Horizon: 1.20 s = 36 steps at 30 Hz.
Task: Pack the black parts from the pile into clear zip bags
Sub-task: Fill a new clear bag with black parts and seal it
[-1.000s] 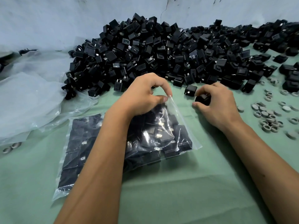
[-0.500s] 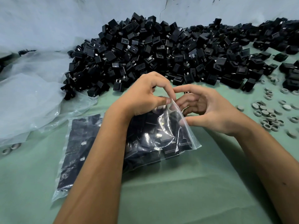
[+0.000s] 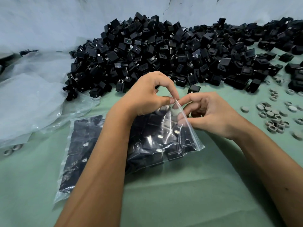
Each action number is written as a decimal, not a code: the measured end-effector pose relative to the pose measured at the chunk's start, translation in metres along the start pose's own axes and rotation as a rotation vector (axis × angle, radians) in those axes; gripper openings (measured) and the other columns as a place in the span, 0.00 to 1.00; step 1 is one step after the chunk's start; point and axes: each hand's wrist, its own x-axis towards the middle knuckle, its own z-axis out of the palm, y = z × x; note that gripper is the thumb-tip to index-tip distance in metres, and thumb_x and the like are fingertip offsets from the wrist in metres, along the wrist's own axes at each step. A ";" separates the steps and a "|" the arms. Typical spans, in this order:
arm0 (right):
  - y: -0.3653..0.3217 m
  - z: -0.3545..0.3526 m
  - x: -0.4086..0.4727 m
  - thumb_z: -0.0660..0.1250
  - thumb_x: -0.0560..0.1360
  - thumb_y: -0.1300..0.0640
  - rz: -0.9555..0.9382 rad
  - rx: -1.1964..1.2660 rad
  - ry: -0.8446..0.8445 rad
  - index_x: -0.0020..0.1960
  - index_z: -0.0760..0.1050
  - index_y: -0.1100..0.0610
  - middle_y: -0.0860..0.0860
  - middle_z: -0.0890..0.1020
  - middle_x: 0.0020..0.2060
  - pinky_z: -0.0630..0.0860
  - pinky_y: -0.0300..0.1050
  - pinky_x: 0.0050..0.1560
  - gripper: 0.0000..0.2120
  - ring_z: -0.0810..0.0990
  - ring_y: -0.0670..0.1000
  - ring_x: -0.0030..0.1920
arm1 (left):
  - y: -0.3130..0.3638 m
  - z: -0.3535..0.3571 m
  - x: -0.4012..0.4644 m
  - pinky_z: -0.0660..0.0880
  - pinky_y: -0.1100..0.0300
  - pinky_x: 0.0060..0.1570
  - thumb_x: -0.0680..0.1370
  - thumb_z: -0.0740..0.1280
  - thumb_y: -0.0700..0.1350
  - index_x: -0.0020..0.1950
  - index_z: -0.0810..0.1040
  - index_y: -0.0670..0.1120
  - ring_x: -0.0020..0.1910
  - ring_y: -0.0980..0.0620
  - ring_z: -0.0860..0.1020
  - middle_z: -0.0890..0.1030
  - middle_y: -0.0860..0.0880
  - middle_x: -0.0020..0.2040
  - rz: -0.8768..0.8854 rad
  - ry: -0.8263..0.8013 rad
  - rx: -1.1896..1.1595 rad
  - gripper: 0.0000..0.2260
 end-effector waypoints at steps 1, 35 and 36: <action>0.000 0.001 0.000 0.79 0.71 0.66 0.010 0.002 0.008 0.56 0.81 0.58 0.54 0.89 0.41 0.81 0.57 0.48 0.16 0.86 0.63 0.43 | 0.000 0.000 0.000 0.73 0.57 0.61 0.73 0.78 0.41 0.45 0.87 0.54 0.63 0.59 0.76 0.79 0.55 0.59 0.003 0.003 0.002 0.08; 0.048 -0.015 0.024 0.65 0.80 0.40 0.183 -0.916 0.246 0.79 0.63 0.42 0.52 0.60 0.81 0.58 0.61 0.76 0.29 0.54 0.56 0.80 | -0.006 0.008 0.002 0.80 0.53 0.59 0.76 0.77 0.43 0.45 0.85 0.55 0.61 0.52 0.77 0.80 0.51 0.56 -0.070 -0.108 0.041 0.06; 0.047 -0.015 0.023 0.68 0.79 0.41 0.151 -0.881 0.279 0.76 0.68 0.43 0.53 0.65 0.76 0.61 0.58 0.75 0.27 0.59 0.57 0.78 | -0.006 0.008 0.003 0.80 0.53 0.59 0.76 0.77 0.43 0.45 0.85 0.54 0.61 0.52 0.78 0.80 0.50 0.57 -0.073 -0.110 0.037 0.06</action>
